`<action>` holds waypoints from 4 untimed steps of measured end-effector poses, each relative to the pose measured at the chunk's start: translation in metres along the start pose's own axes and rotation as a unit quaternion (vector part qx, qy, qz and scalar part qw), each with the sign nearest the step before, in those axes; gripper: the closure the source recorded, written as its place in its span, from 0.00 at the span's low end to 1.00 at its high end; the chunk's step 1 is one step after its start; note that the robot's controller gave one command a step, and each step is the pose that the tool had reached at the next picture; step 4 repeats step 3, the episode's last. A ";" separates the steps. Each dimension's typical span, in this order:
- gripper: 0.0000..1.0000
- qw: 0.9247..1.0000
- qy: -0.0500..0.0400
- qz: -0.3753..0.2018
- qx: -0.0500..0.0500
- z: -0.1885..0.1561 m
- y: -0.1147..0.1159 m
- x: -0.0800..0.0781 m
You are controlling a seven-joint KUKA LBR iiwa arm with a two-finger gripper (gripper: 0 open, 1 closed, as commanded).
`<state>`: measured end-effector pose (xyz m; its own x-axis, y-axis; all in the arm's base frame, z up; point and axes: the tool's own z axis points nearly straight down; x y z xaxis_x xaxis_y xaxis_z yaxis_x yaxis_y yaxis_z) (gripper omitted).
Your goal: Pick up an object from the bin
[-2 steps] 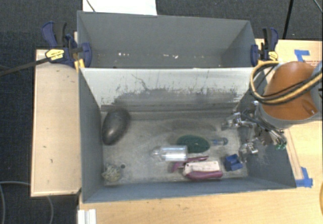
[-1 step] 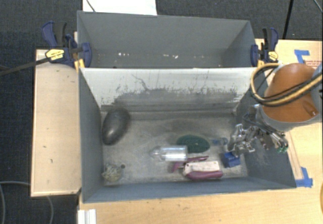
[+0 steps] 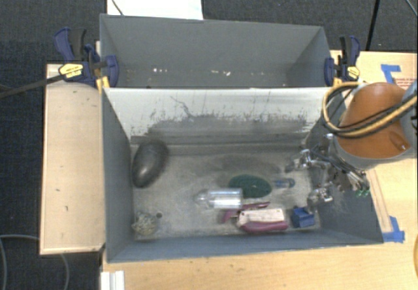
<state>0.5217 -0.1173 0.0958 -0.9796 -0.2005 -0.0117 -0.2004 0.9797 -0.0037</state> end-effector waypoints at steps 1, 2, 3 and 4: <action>0.00 1.000 0.002 0.013 -0.002 0.024 0.033 -0.035; 1.00 1.000 0.000 0.013 0.000 0.021 0.030 -0.035; 1.00 1.000 0.001 -0.014 0.000 -0.137 0.031 -0.026; 1.00 1.000 0.001 -0.014 0.000 -0.137 0.031 -0.026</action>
Offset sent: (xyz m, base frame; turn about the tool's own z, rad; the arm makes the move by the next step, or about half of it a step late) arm 0.0254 0.0369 -0.0241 0.0299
